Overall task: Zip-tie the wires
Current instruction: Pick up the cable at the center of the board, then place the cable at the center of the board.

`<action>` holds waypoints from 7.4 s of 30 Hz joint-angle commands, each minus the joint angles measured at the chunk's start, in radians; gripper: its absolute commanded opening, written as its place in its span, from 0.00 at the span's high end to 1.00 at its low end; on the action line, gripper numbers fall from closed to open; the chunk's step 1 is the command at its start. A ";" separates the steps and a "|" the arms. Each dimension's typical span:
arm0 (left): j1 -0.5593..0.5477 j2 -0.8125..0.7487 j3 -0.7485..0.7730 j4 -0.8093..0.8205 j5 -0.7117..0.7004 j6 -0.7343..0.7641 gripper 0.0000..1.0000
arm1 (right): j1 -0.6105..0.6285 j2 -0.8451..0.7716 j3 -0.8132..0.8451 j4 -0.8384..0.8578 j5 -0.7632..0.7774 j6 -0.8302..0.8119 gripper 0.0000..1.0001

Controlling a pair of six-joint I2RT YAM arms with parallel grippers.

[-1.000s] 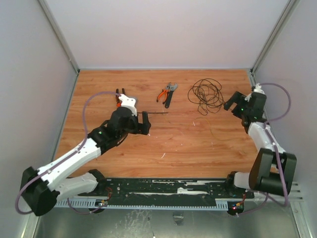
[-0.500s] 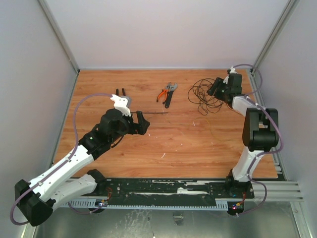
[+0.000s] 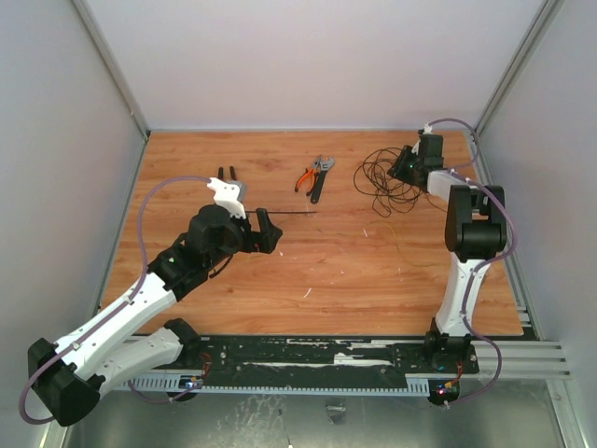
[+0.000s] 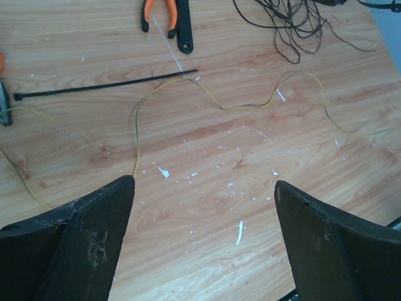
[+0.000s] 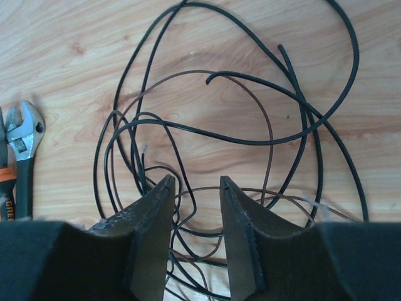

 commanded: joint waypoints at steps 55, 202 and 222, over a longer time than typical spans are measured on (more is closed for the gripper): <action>0.015 0.542 0.160 0.771 0.261 -0.031 0.02 | -0.132 -0.427 0.931 0.150 -0.409 0.357 1.00; 0.181 0.322 0.173 -0.272 -0.347 0.212 1.00 | 0.270 -0.807 -0.611 -0.247 -0.028 -0.172 1.00; 0.172 0.609 0.150 -0.153 -0.266 0.148 1.00 | 0.276 -0.759 -0.580 -0.285 0.305 -0.177 1.00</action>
